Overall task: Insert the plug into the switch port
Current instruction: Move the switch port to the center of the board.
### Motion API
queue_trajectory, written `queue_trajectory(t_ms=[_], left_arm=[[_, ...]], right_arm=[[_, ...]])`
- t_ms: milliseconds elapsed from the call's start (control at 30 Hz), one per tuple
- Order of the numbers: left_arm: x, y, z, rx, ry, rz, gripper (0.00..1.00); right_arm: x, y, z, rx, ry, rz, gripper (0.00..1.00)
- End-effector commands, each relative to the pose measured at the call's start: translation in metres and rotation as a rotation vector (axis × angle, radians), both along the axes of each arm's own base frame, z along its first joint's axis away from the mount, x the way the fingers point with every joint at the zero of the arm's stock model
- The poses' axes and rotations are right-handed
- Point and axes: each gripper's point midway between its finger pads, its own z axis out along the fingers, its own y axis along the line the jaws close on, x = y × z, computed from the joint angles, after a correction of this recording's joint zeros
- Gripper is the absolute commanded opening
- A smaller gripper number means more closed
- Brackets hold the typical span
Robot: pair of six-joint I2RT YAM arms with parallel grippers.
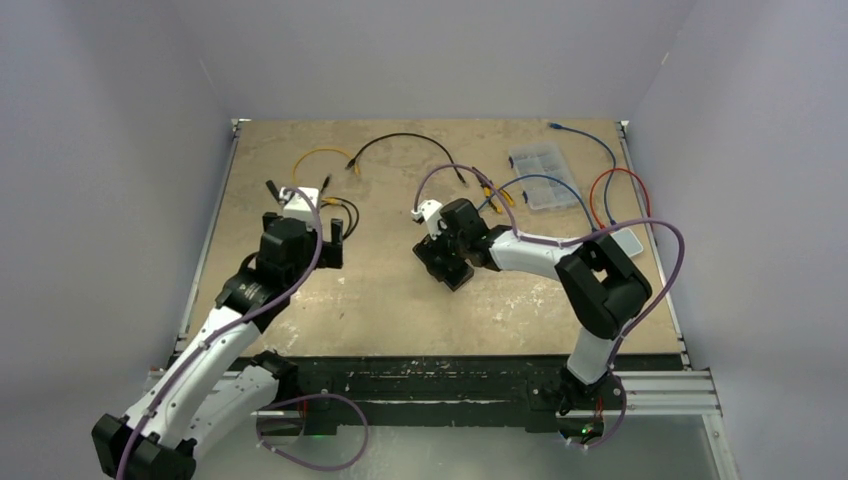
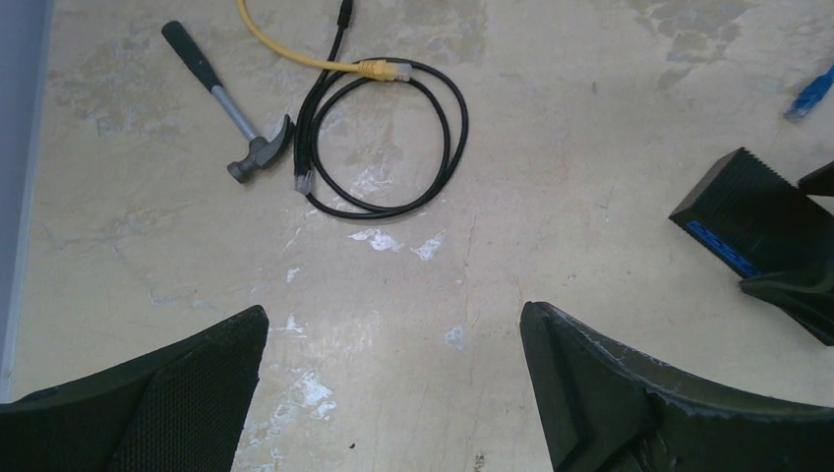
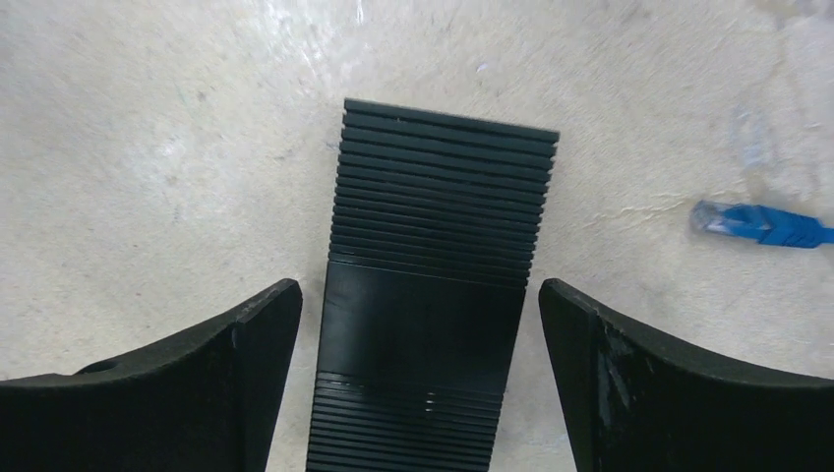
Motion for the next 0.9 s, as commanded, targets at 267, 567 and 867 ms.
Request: queue_trajectory(t_ms=[267,567,867], left_arm=[[0.069,-0.001,-0.019,-0.151,0.109,0.137,0.99],[0.163,0.032,-0.049,-0.187,0.127,0.367,0.81],[0.224,0.073,-0.098,-0.098,0.189,0.490,0.44]], right_arm=[[0.023,-0.005,0.145,0.324,-0.319,-0.210,0.95],[0.007,-0.022,0.177,0.440,-0.359,-0.283,0.94],[0.004,-0.025,0.181,0.444,-0.353,-0.293,0.94]])
